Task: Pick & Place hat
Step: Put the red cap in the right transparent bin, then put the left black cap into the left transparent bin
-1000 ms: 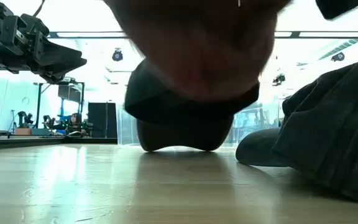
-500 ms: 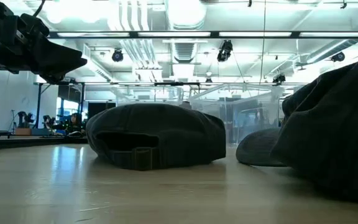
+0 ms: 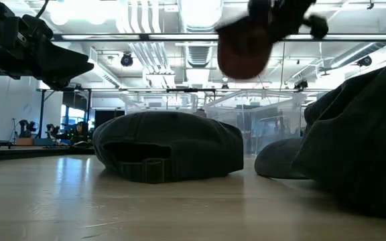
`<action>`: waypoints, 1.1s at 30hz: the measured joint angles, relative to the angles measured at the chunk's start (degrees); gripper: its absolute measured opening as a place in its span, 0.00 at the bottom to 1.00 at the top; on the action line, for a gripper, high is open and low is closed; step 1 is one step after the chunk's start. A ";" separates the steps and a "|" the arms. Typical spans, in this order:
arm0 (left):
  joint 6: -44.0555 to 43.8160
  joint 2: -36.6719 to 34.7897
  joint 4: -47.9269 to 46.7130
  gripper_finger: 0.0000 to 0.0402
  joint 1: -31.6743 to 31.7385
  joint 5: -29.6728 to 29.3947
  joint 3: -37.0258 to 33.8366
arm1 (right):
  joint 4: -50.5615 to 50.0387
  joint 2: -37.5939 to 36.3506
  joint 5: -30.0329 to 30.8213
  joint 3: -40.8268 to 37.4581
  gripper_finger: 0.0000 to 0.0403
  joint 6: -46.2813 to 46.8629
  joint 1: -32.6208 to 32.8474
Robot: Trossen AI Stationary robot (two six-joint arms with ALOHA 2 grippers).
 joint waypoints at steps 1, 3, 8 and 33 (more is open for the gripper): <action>0.02 0.00 0.00 0.35 0.01 -0.02 0.00 | -2.18 0.92 -3.82 0.00 0.03 0.69 -2.40; 0.01 0.00 0.00 0.35 0.00 0.00 0.00 | -6.49 2.60 -12.12 0.00 0.03 0.86 -6.86; 0.01 0.00 -0.01 0.35 0.01 -0.02 0.00 | -12.81 7.06 -26.16 -0.02 0.03 -2.17 -11.72; -4.53 0.00 3.03 0.35 -0.02 0.44 -0.04 | -10.01 7.83 -48.30 5.70 0.53 2.64 14.63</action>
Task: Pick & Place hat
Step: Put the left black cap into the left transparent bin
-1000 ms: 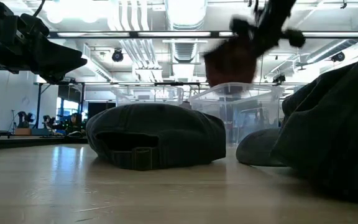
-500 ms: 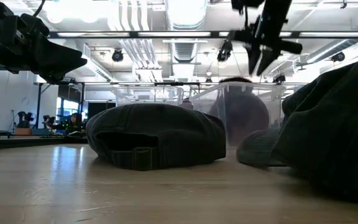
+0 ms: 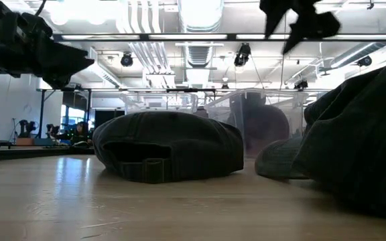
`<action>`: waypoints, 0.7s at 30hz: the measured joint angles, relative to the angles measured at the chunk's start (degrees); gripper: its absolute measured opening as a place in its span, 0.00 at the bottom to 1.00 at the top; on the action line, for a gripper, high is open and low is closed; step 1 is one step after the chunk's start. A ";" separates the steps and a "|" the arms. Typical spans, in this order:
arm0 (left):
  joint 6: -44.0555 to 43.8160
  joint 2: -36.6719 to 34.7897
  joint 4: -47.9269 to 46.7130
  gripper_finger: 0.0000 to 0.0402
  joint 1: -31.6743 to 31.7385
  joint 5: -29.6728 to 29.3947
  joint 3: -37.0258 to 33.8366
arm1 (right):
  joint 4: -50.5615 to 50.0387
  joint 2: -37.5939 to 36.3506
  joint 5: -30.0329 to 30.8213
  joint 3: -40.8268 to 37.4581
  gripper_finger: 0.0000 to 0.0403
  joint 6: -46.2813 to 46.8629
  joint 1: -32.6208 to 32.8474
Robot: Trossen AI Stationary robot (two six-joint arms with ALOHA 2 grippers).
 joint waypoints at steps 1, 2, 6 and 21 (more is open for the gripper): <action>-5.81 0.00 1.28 0.35 -0.11 0.40 0.00 | 0.98 0.96 -0.32 -1.17 0.53 2.16 1.44; -13.46 -0.01 2.56 0.35 -0.11 0.85 0.00 | 2.66 2.08 -0.98 -2.26 0.52 4.14 2.57; -39.43 -0.03 4.98 0.35 -0.13 1.25 0.00 | 16.91 8.08 -2.74 -5.74 0.50 8.12 4.09; -63.11 3.19 -1.12 0.35 -6.31 11.97 0.00 | 29.90 33.61 -6.26 0.74 0.47 11.32 2.12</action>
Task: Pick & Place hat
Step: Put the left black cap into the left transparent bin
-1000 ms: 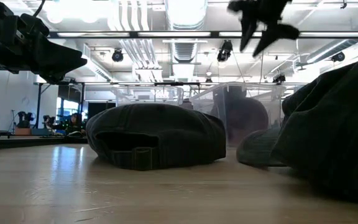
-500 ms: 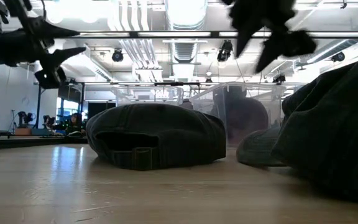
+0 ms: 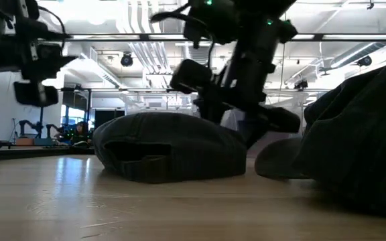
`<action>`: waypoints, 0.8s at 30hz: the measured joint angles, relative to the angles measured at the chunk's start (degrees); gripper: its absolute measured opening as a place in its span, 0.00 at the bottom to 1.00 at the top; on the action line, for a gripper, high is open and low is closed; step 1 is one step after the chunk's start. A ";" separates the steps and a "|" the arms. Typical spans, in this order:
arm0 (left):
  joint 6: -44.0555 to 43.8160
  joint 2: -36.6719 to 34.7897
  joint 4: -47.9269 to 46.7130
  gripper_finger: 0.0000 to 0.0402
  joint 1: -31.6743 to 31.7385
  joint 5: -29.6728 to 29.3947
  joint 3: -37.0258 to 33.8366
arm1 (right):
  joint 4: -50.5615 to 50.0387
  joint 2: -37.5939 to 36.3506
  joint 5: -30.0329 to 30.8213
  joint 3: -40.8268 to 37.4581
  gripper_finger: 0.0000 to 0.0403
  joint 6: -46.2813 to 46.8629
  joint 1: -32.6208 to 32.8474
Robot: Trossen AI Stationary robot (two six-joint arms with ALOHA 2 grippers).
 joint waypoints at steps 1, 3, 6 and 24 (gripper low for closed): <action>-0.34 0.72 -0.65 0.35 -1.49 -0.05 0.09 | 0.90 0.50 -1.97 0.87 0.47 -0.84 0.23; -0.48 2.75 -0.82 0.35 -4.67 -0.20 0.15 | 3.48 1.65 -5.32 2.61 0.47 -2.48 0.69; -0.75 6.28 -1.37 0.35 -9.03 -1.63 0.24 | 7.83 4.74 -7.23 4.19 0.47 -3.43 0.68; -3.97 30.81 -8.22 0.35 -18.83 -13.17 1.86 | 20.18 3.37 -1.42 7.29 0.46 -5.85 -3.76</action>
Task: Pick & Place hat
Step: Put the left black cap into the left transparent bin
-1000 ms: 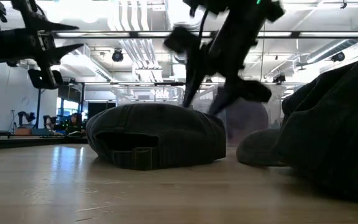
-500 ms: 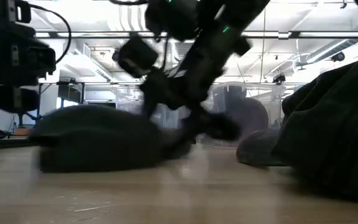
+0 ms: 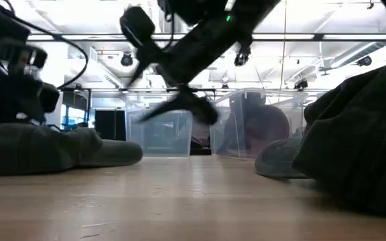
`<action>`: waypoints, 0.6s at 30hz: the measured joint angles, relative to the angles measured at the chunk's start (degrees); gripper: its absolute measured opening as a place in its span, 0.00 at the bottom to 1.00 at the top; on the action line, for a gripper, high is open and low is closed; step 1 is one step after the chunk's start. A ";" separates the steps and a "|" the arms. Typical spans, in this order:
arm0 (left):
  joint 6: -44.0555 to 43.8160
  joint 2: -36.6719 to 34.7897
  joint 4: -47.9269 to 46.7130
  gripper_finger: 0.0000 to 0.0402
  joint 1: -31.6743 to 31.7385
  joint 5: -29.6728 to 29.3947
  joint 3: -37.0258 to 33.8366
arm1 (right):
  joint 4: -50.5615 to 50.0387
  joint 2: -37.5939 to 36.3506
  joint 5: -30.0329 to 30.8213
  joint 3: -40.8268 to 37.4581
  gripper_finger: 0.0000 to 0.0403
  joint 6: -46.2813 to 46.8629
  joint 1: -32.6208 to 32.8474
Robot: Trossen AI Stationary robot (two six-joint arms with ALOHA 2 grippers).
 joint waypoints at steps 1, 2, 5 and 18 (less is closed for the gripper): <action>0.28 1.51 -1.33 0.35 0.00 -0.03 0.43 | -4.97 -1.39 3.69 0.05 0.46 0.05 0.02; 0.96 3.29 -3.26 0.35 -0.07 -0.03 1.01 | -8.12 -2.32 7.00 0.05 0.46 0.30 -0.03; 5.03 8.11 -11.16 0.34 -0.50 1.74 3.78 | -10.37 -3.75 9.99 -0.22 0.46 0.55 -1.07; 35.55 21.42 -21.14 0.32 -7.59 8.65 19.22 | -6.94 -2.07 9.07 -0.32 0.46 1.45 -1.90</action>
